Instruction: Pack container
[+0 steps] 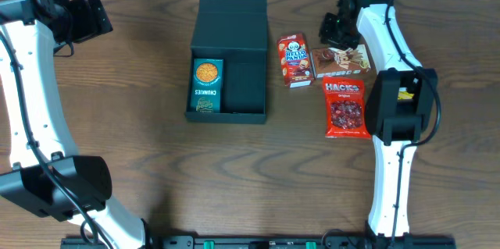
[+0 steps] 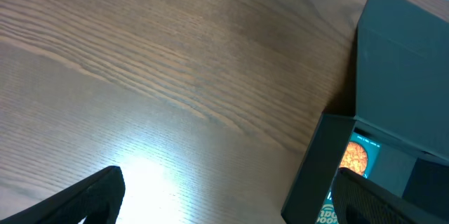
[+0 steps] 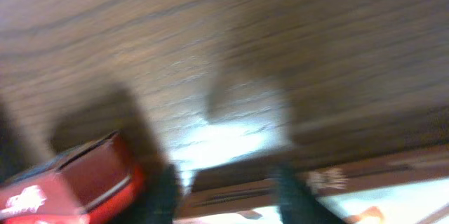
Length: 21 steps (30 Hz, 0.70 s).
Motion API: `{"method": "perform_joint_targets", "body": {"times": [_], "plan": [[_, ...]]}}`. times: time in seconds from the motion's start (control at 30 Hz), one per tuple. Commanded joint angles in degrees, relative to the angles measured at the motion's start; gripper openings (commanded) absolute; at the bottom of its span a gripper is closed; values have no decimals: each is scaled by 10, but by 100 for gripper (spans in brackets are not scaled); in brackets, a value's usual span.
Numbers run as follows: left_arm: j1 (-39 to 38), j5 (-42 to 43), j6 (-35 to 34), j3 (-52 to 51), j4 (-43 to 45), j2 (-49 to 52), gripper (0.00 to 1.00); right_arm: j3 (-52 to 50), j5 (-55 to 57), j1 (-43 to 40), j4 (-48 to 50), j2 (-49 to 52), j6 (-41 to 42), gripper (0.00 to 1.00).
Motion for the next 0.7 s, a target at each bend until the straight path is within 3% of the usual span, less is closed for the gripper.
{"method": "perform_joint_targets", "body": {"times": [0.0,0.03,0.1,0.43,0.67], "plan": [[1,-2,10,-3,-3,5,95,2,-42,12,-1,-43,-48,76],[1,-2,10,-3,-4,5,95,2,-42,15,-1,-48,-58,88],[1,-2,10,-3,-5,5,95,2,-42,20,-1,-54,-73,98],[1,-2,10,-3,-5,5,95,2,-57,66,-35,-62,-162,99],[1,-2,10,-3,-4,5,95,1,81,125,-69,-62,-207,99]]}}
